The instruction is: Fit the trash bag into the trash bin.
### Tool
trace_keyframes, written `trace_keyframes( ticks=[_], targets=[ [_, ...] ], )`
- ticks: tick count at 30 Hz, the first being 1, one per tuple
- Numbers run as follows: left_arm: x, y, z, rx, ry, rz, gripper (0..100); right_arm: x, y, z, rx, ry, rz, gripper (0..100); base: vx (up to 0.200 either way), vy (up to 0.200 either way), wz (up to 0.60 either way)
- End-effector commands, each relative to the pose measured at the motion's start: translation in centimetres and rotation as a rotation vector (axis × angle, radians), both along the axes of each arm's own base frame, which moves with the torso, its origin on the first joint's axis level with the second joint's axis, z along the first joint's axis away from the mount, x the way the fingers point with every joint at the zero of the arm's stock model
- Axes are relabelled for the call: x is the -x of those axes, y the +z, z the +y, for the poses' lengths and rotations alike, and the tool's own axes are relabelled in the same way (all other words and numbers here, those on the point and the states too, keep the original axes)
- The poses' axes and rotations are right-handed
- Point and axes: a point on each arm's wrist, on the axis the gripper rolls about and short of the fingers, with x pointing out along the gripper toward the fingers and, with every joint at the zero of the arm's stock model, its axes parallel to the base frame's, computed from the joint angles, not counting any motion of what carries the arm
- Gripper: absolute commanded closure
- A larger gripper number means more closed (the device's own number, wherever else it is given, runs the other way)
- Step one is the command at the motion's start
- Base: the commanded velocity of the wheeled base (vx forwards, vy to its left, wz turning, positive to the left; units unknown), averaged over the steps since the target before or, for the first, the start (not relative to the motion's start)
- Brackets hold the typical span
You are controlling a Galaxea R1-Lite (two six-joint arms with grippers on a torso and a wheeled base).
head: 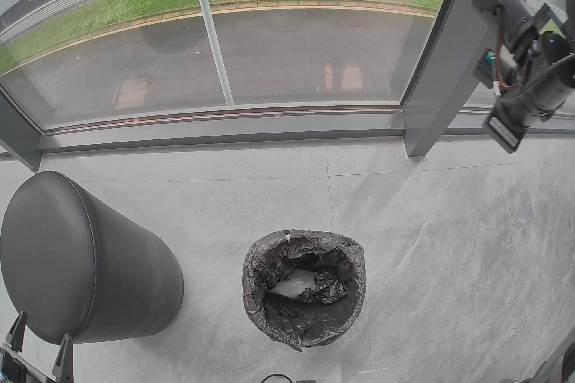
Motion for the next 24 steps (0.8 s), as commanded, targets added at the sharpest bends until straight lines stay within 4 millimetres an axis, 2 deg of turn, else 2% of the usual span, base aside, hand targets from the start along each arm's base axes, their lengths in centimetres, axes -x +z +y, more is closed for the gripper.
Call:
trace_keyframes(
  ticks=[1,2,4,7,11,15,20,21,22,24],
  targets=[
    [0.0,-0.5,0.0,0.001,0.000,0.002,0,4.9,3.6,-5.7,-0.029,-0.130,-0.074,100,0.000,0.000,0.00],
    [0.0,-0.5,0.0,0.001,0.000,0.002,0,4.9,3.6,-5.7,-0.029,-0.130,-0.074,100,0.000,0.000,0.00],
    [0.0,-0.5,0.0,0.001,0.000,0.000,0,7.1,4.6,-8.2,-0.021,-0.204,-0.088,100,0.000,0.000,0.00],
    [0.0,-0.5,0.0,0.001,0.002,0.000,0,9.4,5.5,-10.4,-0.030,-0.282,-0.118,100,0.000,0.000,0.00],
    [0.0,-0.5,0.0,0.001,0.000,0.002,0,13.3,6.2,-11.9,-0.049,-0.341,-0.135,100,0.000,0.000,0.00],
    [0.0,-0.5,0.0,0.001,0.000,0.000,0,17.3,6.6,-12.8,-0.064,-0.395,-0.151,100,0.000,0.000,0.00],
    [0.0,-0.5,0.0,0.001,0.000,0.000,0,23.5,7.0,-12.9,-0.104,-0.432,-0.270,100,0.000,0.000,0.00],
    [0.0,-0.5,0.0,0.001,0.000,0.000,0,23.8,7.0,-12.9,-0.105,-0.433,-0.276,100,0.000,0.000,0.00],
    [0.0,-0.5,0.0,0.001,0.000,0.000,0,26.6,7.0,-12.6,-0.122,-0.435,-0.351,100,0.000,0.000,0.00],
    [0.0,-0.5,0.0,0.001,0.000,0.000,0,30.2,6.7,-12.1,-0.143,-0.432,-0.440,100,0.000,0.000,0.00]
  ],
)
